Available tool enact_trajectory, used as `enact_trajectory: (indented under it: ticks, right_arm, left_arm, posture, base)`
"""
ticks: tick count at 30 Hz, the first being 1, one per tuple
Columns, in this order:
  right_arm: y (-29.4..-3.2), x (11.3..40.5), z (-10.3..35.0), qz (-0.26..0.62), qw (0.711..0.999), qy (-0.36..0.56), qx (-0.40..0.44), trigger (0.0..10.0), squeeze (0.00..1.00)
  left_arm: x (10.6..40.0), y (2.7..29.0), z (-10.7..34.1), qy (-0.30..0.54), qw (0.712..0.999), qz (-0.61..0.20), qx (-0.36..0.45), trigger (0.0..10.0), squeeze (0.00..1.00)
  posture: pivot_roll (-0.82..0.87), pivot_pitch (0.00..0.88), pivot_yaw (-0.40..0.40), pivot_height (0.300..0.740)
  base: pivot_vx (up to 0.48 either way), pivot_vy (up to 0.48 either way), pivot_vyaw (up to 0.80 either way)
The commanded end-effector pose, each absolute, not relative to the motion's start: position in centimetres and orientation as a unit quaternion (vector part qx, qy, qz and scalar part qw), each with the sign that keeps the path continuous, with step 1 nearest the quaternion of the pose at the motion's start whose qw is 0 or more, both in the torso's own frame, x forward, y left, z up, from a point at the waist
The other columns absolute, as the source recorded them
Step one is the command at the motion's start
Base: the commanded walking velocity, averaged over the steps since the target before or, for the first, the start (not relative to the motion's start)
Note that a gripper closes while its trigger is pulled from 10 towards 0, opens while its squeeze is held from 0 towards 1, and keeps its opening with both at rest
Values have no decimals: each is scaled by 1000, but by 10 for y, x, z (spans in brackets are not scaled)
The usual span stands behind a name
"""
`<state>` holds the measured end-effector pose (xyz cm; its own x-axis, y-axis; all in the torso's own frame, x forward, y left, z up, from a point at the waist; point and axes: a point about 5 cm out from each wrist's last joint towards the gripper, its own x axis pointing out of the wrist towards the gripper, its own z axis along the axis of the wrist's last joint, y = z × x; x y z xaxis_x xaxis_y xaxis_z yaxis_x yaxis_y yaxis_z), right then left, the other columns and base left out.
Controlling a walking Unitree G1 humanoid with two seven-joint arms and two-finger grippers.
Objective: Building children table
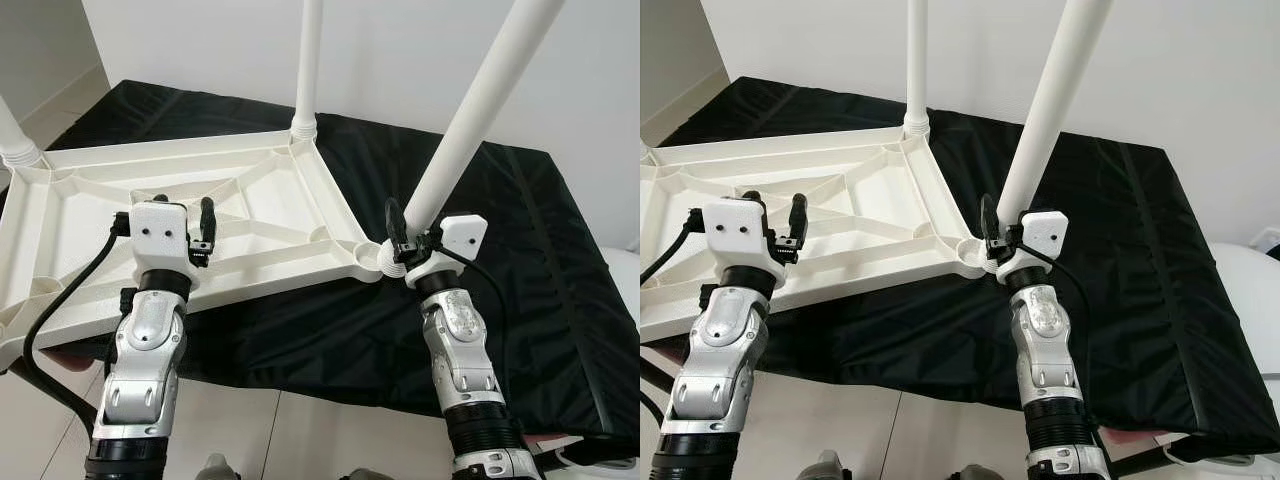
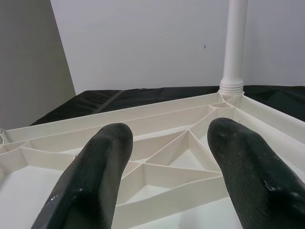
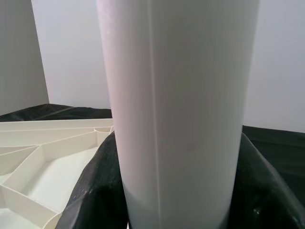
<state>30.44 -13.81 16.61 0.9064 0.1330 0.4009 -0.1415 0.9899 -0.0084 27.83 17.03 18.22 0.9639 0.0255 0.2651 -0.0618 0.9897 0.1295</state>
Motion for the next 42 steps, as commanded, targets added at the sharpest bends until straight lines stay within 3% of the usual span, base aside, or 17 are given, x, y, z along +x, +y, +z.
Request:
enact_trajectory:
  ticks: [1, 24, 42]
  right_arm:
    - [-142, 304, 169, 69, 976, -209, 6, 10000, 0]
    - [-139, 310, 165, 84, 977, -197, -1, 10000, 0]
    - [-138, 313, 168, 89, 975, -202, -4, 10000, 0]
  left_arm:
    - [276, 172, 182, -137, 987, 36, 77, 10000, 0]
    - [279, 172, 182, -138, 986, 54, 82, 10000, 0]
    - [281, 170, 183, -145, 985, 24, 86, 10000, 0]
  posture:
    - [35, 0, -67, 740]
    - [48, 0, -66, 740]
    - [54, 0, -70, 740]
  base:
    - [0, 0, 0]
    - [0, 0, 0]
    - [0, 0, 0]
